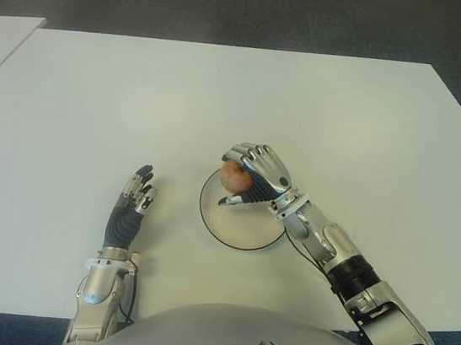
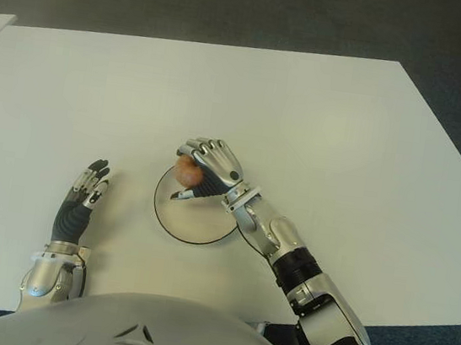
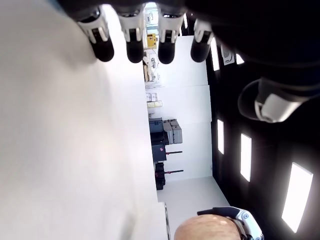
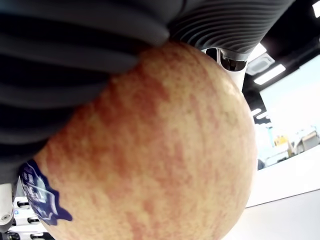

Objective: Put the apples into the plate.

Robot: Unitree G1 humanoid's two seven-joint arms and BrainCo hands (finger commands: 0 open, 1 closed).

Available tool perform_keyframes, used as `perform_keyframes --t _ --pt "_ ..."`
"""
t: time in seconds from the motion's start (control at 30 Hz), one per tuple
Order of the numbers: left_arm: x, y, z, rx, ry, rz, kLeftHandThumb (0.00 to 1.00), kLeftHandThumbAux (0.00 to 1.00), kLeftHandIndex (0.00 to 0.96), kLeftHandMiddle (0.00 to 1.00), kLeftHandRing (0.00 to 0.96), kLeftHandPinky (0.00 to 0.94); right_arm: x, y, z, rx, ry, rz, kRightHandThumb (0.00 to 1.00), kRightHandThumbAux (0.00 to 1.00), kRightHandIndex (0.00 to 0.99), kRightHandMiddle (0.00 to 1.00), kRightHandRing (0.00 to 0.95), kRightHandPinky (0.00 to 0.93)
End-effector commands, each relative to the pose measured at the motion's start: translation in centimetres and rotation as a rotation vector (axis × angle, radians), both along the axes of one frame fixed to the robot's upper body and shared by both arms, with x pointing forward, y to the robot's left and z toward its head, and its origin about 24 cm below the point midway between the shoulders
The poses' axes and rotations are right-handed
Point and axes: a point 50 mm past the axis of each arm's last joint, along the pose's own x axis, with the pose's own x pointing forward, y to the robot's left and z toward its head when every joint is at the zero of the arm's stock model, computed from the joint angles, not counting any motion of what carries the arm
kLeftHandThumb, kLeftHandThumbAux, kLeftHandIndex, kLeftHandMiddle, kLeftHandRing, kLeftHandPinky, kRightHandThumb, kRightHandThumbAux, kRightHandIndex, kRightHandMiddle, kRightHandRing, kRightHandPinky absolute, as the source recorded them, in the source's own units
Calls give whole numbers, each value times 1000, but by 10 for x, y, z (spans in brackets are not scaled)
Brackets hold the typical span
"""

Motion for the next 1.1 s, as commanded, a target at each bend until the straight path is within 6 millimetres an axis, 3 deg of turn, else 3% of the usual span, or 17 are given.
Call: perform_keyframes --t 0.03,1.1 --pt "-14 -6 -21 -17 137 -30 30 385 0 0 0 0 0 -2 3 30 -2 -5 979 586 788 826 837 835" --pt "-14 -6 -20 -17 164 -52 18 410 0 0 0 0 -11 -19 15 67 -91 -19 979 583 792 836 855 855"
